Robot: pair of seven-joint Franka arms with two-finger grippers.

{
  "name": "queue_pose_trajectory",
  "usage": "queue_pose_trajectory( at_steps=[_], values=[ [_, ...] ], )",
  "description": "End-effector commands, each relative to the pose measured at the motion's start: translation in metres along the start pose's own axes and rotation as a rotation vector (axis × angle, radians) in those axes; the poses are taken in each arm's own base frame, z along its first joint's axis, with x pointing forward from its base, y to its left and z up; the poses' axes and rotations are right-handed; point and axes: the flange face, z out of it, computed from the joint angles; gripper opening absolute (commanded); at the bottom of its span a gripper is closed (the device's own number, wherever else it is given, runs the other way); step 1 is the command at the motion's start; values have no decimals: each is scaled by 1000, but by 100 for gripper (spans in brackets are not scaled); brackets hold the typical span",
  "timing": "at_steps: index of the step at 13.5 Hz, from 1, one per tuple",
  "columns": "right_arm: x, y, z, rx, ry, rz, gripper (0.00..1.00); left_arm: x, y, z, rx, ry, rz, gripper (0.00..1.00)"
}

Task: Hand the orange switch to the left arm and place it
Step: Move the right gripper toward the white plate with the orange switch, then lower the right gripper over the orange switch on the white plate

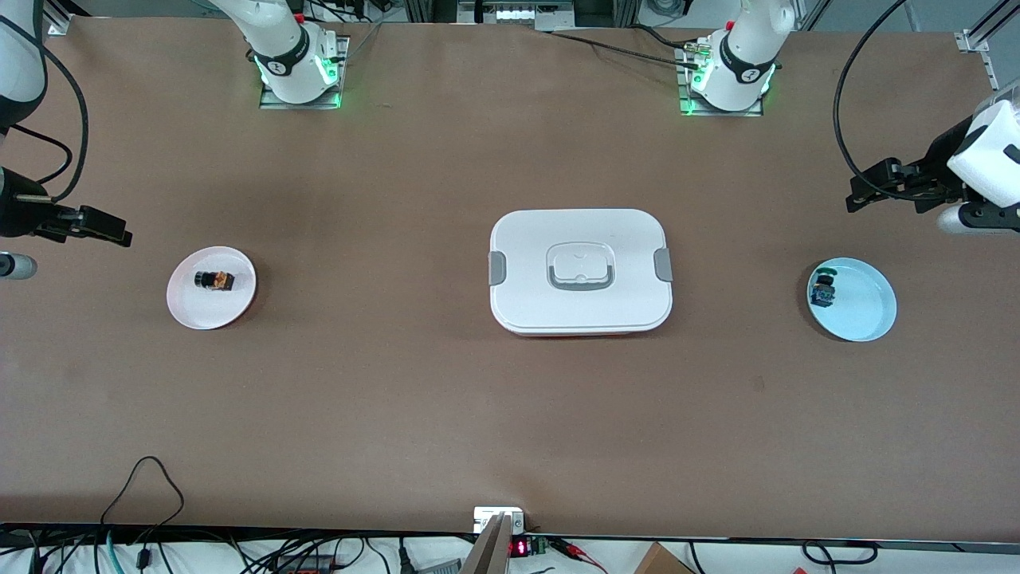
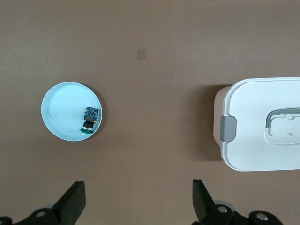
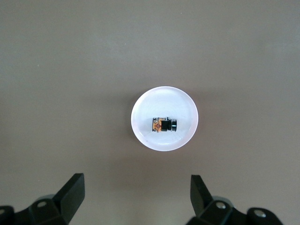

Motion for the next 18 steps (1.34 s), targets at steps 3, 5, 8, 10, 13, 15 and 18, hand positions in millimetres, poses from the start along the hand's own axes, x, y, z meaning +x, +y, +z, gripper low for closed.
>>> queue_pose_trajectory(
  at_steps=[3, 5, 8, 10, 13, 15, 18],
  values=[
    [3, -5, 7, 7, -33, -8, 100, 1, 1, -7, 27, -3, 3, 100],
    [5, -5, 11, 3, -37, -7, 100, 1, 1, -7, 27, -3, 3, 100],
    [13, -1, 31, 0, -68, -8, 100, 1, 1, -7, 27, -3, 3, 100],
    [20, -4, 44, -4, -79, -8, 100, 1, 1, -7, 27, -3, 3, 100],
    [33, -7, 71, -16, -73, -16, 100, 1, 0, -7, 27, -3, 3, 100],
    [36, 7, 97, -18, -61, 4, 100, 1, -2, -7, 27, -3, -2, 100],
    [36, 25, 140, -15, -30, 32, 100, 2, -10, -5, 29, -5, -13, 100]
  ],
)
